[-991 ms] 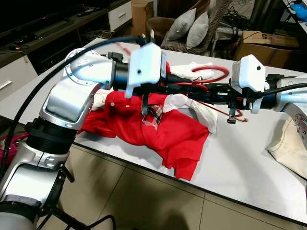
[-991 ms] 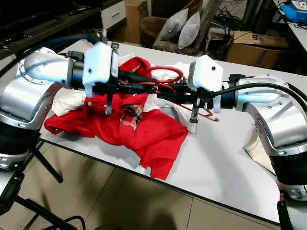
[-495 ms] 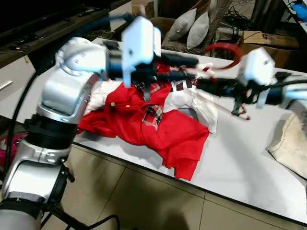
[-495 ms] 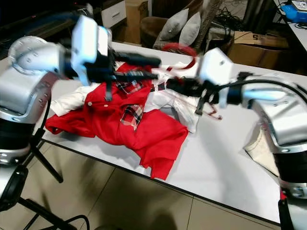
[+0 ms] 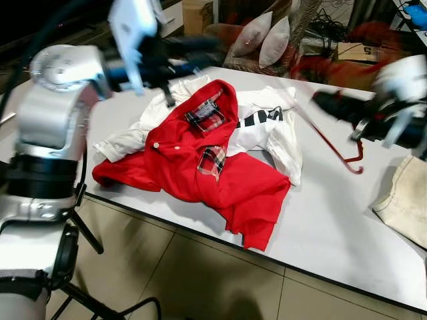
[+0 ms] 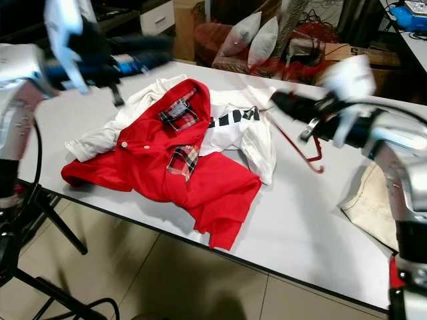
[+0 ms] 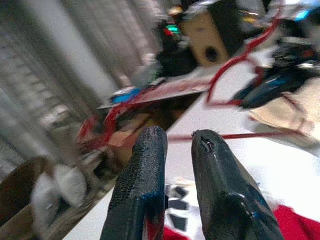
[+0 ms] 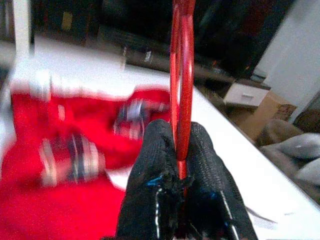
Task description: Hang hanger
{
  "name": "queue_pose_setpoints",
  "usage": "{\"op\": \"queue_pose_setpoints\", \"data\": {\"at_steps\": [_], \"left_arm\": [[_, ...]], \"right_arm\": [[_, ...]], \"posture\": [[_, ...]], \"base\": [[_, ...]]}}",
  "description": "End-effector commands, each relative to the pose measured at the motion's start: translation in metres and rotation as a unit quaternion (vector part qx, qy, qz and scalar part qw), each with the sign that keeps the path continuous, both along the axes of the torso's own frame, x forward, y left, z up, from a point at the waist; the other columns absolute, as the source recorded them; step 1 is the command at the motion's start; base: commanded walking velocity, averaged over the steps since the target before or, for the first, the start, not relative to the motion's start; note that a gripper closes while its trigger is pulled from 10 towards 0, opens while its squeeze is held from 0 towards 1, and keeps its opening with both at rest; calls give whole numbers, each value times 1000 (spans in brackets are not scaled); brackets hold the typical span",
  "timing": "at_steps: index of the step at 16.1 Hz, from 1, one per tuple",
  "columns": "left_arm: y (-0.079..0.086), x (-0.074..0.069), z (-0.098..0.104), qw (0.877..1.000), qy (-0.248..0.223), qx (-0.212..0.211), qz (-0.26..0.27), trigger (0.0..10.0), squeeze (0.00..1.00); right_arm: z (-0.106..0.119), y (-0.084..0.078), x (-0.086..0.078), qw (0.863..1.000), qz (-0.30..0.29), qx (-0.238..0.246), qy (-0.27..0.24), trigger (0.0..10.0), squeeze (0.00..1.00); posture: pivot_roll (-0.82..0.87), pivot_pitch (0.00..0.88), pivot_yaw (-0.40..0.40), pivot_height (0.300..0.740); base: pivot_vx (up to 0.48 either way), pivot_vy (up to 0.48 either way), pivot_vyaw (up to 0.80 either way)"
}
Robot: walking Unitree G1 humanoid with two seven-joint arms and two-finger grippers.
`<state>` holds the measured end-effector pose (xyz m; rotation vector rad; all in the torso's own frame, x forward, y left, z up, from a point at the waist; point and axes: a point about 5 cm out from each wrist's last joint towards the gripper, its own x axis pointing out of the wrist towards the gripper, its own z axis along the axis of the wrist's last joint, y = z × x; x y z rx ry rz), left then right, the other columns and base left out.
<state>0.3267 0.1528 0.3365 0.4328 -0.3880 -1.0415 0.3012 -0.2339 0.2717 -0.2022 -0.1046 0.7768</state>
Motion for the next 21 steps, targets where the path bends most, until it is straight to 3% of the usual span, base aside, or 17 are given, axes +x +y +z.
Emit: {"op": "queue_pose_setpoints", "data": {"at_steps": [1,2,3,5,7,8,9,10,11,13,15,16,17,18,20,21], "left_arm": [[10,-4,-9,999,26,-18,24,10000,0],[12,-5,-12,999,32,-21,28,10000,0],[14,-8,-20,998,49,-29,36,10000,0],[2,-22,-62,992,96,-52,63,10000,0],[-9,-25,-90,978,139,-100,117,10000,0],[-12,-24,-104,968,154,-119,157,10000,0],[-13,-24,-115,957,160,-136,201,10000,0],[-13,-25,-118,951,163,-147,218,10000,0],[-15,-27,-121,942,168,-164,240,10000,0],[-23,-33,-127,939,172,-159,251,10000,0],[-31,-37,-137,940,175,-145,255,10000,0],[-34,-38,-141,938,178,-143,259,10000,0],[-36,-39,-144,937,181,-141,262,10000,0],[-37,-40,-147,937,184,-136,264,10000,0],[-38,-41,-150,934,190,-136,269,10000,0],[-36,-41,-153,931,192,-135,281,10000,0]], "right_arm": [[9,-7,-7,998,1,68,-2,0,0],[9,-8,-9,997,3,82,-1,0,0],[11,-12,-11,992,6,128,6,0,0],[9,-19,-22,969,32,243,30,0,0],[5,-18,-25,961,15,272,38,0,0],[1,-11,-26,968,-5,248,39,0,0],[-3,3,-26,976,-37,209,38,5804,0],[-4,7,-27,979,-55,192,35,9333,0],[-8,16,-28,983,-109,144,20,10000,0],[-8,31,-31,978,-184,94,-11,10000,0],[-12,37,-37,960,-266,36,-77,10000,0],[-23,34,-40,952,-294,-5,-86,10000,0],[-33,36,-44,952,-294,-36,-79,10000,0],[-41,40,-48,954,-289,-30,-70,10000,0],[-61,43,-54,943,-331,23,-32,10000,0],[-73,42,-56,939,-342,18,-4,10000,0]], "posture": [[50,0,36,740],[50,0,36,740],[48,0,35,740],[50,0,28,740],[53,0,22,740],[51,0,21,740],[50,0,19,740],[50,0,17,740],[49,0,10,740],[49,0,0,740],[40,0,-2,740],[37,0,-2,740],[34,0,3,740],[31,0,4,740],[34,0,-1,740],[35,0,-6,740]], "base": [[0,0,0],[0,0,0],[0,0,0],[0,0,0],[0,0,0],[0,0,0],[0,0,0],[0,0,0],[0,0,0],[-163,0,0],[-322,0,0],[-304,0,0],[-296,0,0],[-281,0,0],[-261,0,0],[0,0,0]]}}
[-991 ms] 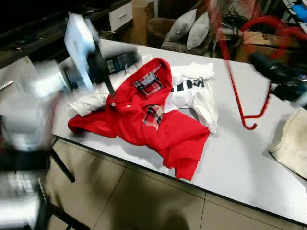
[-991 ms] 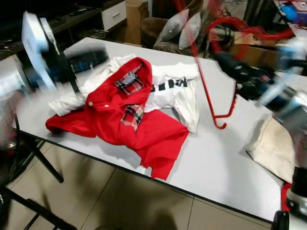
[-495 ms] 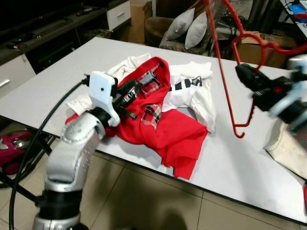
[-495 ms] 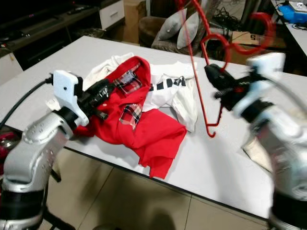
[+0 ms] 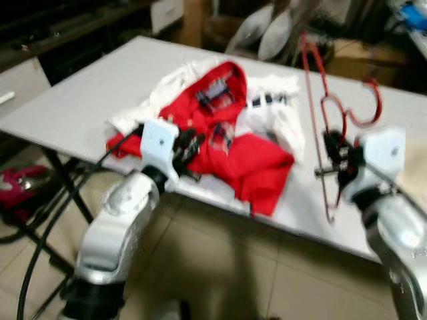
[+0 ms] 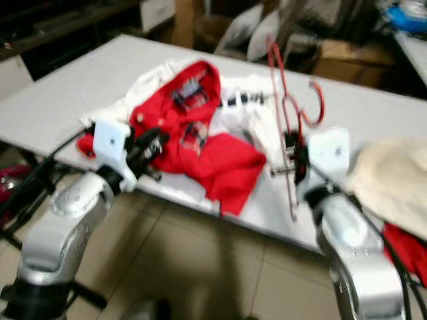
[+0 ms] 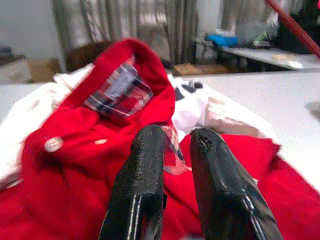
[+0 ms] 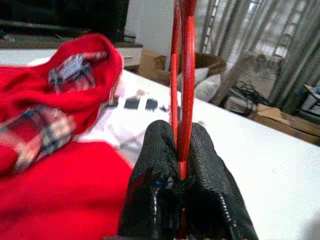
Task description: Hang hanger
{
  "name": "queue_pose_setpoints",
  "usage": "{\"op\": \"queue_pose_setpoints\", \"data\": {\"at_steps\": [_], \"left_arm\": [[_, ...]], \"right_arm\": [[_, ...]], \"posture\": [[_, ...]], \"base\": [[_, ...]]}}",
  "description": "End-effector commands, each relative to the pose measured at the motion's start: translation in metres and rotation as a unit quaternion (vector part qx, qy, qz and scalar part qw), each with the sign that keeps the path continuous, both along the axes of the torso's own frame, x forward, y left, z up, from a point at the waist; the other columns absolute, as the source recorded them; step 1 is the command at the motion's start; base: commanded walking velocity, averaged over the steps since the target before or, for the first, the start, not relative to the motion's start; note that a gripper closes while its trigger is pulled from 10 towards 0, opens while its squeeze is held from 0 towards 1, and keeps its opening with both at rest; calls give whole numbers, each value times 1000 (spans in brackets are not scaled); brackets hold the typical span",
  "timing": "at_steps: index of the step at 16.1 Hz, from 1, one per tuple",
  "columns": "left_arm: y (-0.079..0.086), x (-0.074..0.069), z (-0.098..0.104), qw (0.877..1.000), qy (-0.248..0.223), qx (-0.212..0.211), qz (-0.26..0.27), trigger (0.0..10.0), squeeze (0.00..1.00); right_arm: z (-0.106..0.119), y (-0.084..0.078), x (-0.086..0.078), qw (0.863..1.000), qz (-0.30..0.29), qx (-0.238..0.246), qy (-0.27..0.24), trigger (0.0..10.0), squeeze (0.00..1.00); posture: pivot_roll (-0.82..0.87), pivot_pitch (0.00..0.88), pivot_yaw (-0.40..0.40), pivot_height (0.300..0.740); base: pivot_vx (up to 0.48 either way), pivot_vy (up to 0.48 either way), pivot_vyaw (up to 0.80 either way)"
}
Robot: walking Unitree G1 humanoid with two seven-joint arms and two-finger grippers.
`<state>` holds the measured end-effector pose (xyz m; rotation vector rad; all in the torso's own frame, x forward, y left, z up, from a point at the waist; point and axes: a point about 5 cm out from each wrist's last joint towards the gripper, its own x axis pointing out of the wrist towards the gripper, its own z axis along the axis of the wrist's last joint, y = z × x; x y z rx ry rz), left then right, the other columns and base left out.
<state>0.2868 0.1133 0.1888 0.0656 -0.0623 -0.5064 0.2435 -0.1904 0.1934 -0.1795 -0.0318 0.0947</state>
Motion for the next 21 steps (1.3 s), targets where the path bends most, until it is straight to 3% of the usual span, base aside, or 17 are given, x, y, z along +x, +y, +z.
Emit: {"op": "queue_pose_setpoints", "data": {"at_steps": [1,2,3,5,7,11,14,15,17,20,21], "left_arm": [[4,-1,-7,1000,13,5,16,10000,0],[6,-3,-15,999,30,-2,22,10000,0],[7,-7,-24,998,47,-14,25,10000,0],[8,-10,-32,996,63,-43,43,10000,0],[6,-10,-32,995,66,-57,48,10000,0],[4,-14,-43,994,69,-57,59,10000,0],[4,-11,-47,993,65,-42,83,10000,0],[2,-10,-46,994,60,-38,84,10000,0],[0,-9,-45,995,53,-33,82,10000,0],[-2,-8,-46,994,55,-41,88,10000,0],[-3,-7,-46,994,55,-43,90,10000,0]], "right_arm": [[1,-2,1,1000,-7,6,3,10000,0],[-4,0,0,1000,-4,8,16,10000,0],[-7,-1,-1,1000,-5,-20,19,10000,0],[-16,-12,-5,997,-58,-45,35,10000,0],[-19,-17,-9,996,-68,-50,35,10000,0],[-24,-19,-14,995,-80,-16,52,10000,0],[-34,-14,-9,994,-77,48,67,10000,0],[-44,-14,-8,991,-83,41,93,10000,0],[-43,-15,-9,995,-85,-1,58,10000,0],[-45,-15,-10,995,-71,-6,65,10000,0],[-47,-16,-12,995,-68,15,76,10000,0]], "posture": [[36,0,-6,740],[32,0,-7,740],[28,0,-11,740],[25,0,-15,740],[22,0,-18,740],[8,0,-17,740],[11,0,-39,740],[13,0,-43,740],[12,0,-44,740],[11,0,-44,740],[12,0,-45,740]], "base": [[0,0,0],[0,0,0],[0,0,0],[0,0,-400],[0,0,-800],[0,0,-800],[0,-226,-533],[0,-371,0],[0,-375,0],[0,-360,0],[0,-345,0]]}}
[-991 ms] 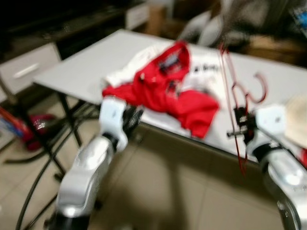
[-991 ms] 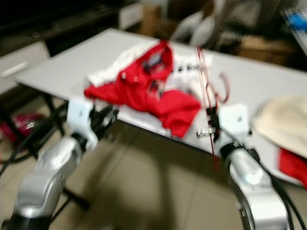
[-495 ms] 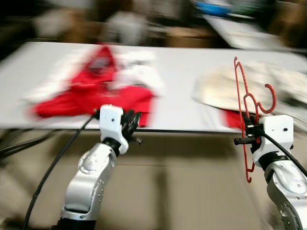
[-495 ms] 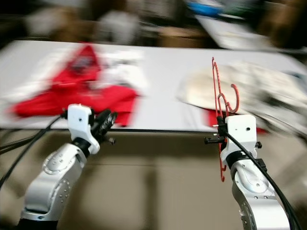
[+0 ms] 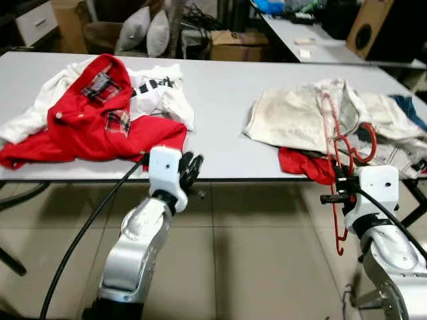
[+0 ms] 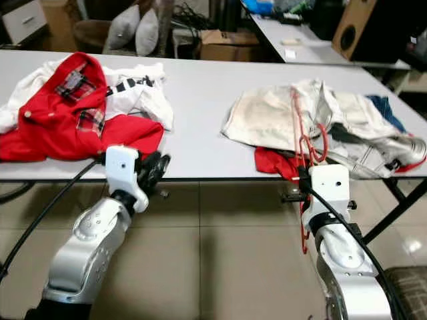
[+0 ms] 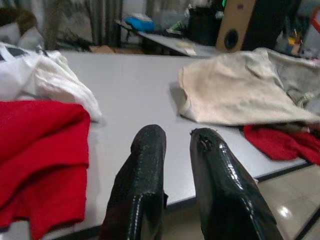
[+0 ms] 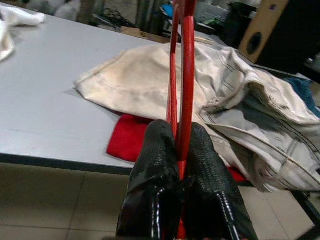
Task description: Hang hanger
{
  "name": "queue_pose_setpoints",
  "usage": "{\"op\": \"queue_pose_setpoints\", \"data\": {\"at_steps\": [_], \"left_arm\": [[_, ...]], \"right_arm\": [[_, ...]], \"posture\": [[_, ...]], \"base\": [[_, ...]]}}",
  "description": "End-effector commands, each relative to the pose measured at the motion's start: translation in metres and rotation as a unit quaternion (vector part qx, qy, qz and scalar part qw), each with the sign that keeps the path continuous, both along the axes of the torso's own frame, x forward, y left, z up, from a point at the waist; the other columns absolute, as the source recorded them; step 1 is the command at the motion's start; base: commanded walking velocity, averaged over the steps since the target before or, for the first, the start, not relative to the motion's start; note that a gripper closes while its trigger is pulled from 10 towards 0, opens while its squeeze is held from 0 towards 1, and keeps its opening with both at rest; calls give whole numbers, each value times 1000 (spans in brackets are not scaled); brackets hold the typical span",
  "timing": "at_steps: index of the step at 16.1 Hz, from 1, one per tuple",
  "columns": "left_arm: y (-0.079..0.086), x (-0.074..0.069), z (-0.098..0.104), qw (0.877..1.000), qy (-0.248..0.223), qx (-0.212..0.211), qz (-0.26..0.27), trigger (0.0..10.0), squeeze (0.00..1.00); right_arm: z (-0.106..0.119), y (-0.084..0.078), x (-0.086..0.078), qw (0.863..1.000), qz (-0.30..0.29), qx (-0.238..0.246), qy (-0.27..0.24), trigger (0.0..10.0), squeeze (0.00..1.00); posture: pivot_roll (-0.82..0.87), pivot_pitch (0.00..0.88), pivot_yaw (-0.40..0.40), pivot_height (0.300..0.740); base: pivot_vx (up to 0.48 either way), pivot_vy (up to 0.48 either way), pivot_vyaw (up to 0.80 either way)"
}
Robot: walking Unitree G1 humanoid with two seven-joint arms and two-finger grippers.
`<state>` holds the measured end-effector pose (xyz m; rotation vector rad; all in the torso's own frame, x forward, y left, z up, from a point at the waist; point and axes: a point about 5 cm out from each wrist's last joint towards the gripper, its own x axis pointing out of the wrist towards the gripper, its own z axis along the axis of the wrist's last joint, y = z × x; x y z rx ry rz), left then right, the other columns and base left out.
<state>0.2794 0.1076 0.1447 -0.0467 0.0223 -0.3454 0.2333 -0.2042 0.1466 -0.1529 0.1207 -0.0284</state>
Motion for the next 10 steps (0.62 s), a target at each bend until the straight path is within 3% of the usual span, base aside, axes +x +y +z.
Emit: {"op": "queue_pose_setpoints", "data": {"at_steps": [1,5,7,8,10], "left_arm": [[3,2,-1,1000,3,1,10,10000,0],[3,2,-3,1000,4,4,10,10000,0],[4,2,-3,1000,5,3,12,10000,0],[4,2,-3,1000,5,2,13,10000,0],[4,3,-3,1000,5,1,14,10000,0]], "right_arm": [[0,-3,-2,1000,4,7,6,10000,0],[2,-3,-3,999,8,39,-3,10000,0],[5,1,-3,996,10,89,-16,10000,0],[-1,0,-3,997,2,74,11,10000,0],[-1,-5,-2,999,-12,40,6,10000,0]], "posture": [[12,0,-45,740],[14,0,-44,740],[13,0,-45,740],[14,0,-45,740],[12,0,-44,740]], "base": [[0,-341,0],[0,-312,0],[0,-129,0],[0,0,0],[0,0,0]]}}
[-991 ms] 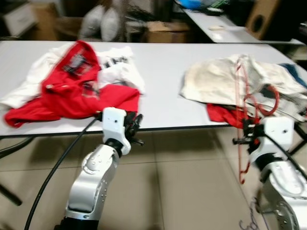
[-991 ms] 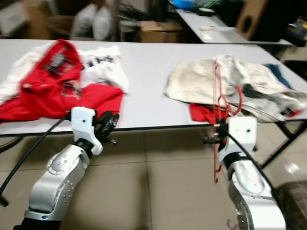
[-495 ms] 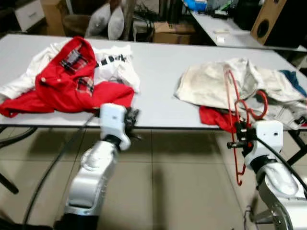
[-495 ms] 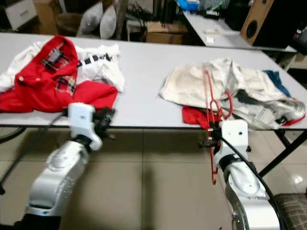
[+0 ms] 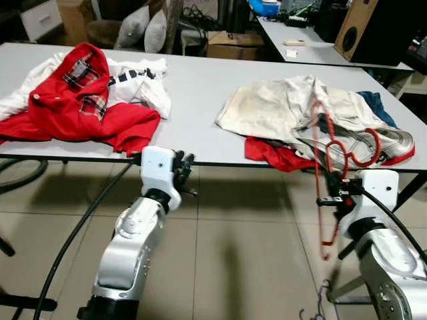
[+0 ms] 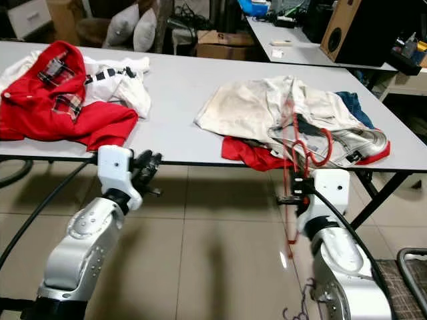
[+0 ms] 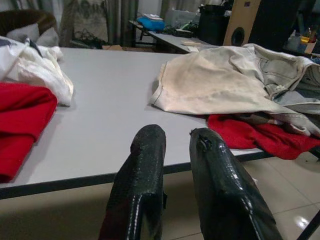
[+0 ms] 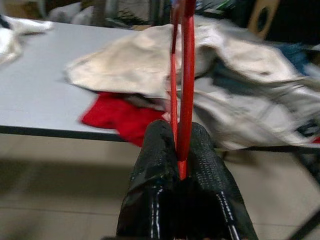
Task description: Hang hanger
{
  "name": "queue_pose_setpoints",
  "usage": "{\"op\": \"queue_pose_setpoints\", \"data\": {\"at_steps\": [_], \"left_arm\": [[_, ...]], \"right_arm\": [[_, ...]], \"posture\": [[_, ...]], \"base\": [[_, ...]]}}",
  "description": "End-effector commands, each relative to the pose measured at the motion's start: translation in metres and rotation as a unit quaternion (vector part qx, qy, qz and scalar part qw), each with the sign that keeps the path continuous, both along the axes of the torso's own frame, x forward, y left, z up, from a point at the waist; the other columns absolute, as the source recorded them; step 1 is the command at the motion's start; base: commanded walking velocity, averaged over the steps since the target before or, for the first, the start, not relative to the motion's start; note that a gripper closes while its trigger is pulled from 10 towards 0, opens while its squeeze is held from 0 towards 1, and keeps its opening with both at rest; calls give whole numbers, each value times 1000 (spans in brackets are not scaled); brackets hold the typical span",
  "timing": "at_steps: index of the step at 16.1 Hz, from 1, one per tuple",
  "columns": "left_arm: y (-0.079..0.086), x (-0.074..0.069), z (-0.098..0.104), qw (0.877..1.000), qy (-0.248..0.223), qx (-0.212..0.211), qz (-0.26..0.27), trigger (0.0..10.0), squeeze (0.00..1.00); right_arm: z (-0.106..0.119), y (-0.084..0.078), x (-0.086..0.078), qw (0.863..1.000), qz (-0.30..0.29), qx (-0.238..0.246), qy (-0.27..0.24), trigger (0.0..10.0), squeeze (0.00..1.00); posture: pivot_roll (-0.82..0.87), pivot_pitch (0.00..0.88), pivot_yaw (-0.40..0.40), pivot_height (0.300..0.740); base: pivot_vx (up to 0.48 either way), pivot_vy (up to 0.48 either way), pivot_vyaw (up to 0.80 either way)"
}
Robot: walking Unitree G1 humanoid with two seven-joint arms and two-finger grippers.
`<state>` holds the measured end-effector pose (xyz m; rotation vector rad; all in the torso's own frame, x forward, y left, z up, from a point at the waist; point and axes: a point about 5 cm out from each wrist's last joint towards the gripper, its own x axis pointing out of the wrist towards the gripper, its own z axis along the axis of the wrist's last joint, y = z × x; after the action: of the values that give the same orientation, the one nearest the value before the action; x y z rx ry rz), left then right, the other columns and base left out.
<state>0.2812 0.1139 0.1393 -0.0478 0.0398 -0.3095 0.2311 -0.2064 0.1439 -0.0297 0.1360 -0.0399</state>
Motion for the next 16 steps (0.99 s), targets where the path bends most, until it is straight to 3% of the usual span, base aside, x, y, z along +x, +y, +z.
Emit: {"op": "queue_pose_setpoints", "data": {"at_steps": [1,4,8,11,13,16], "left_arm": [[-3,1,3,1000,-4,-1,-4,10000,0],[-4,1,2,1000,-3,-1,-6,10000,0],[-4,3,4,1000,-5,0,-10,10000,0],[-5,3,5,1000,-6,1,-13,10000,0],[-7,4,5,1000,-6,-1,-14,10000,0],[-6,4,5,1000,-2,-4,-12,10000,0]], "right_arm": [[6,-6,2,999,-28,6,-17,10000,0],[12,-7,2,999,-28,14,-41,10000,0],[12,-13,4,993,-85,52,-56,10000,0],[10,-10,6,991,-79,87,-69,10000,0],[1,-6,5,992,-66,98,-38,10000,0],[-20,-7,-4,996,-25,55,60,10000,0]], "posture": [[11,0,-42,740],[12,0,-38,740],[15,0,-35,740],[13,0,-31,740],[13,0,-33,740],[7,0,-26,740]], "base": [[0,0,0],[0,0,0],[0,0,0],[0,-102,0],[0,-326,0],[0,-329,0]]}}
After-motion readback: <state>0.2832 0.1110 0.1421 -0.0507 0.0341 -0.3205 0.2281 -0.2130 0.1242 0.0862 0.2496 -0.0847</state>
